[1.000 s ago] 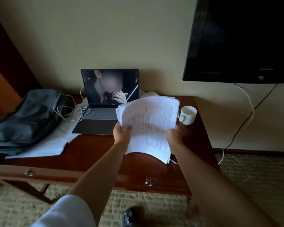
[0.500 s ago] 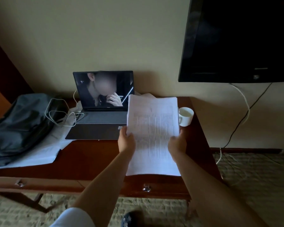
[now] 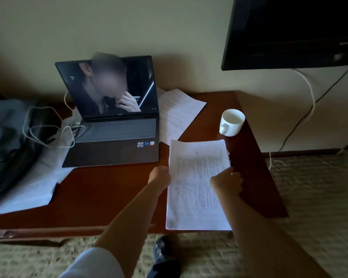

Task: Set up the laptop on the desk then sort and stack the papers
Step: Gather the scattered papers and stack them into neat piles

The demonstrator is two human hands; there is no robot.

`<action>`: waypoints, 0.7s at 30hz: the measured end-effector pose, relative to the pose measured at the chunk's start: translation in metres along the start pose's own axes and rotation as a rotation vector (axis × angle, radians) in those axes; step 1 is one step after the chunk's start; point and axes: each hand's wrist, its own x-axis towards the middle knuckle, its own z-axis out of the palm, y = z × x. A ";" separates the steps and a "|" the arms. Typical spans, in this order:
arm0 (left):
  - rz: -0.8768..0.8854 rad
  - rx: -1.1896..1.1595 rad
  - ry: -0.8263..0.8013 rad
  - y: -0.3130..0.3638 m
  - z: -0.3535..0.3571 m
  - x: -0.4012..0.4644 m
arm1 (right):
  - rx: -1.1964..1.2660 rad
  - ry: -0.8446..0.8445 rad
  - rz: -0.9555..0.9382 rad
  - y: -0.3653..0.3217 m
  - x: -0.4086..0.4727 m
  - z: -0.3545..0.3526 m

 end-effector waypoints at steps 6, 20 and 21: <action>0.145 0.184 0.011 0.003 -0.015 0.033 | -0.198 0.095 -0.189 -0.041 0.000 0.007; 0.281 0.104 -0.027 0.040 -0.065 0.117 | 0.706 -0.299 -0.121 -0.154 0.027 0.006; 0.281 0.105 -0.025 0.040 -0.066 0.119 | 0.767 -0.318 -0.083 -0.161 0.030 0.006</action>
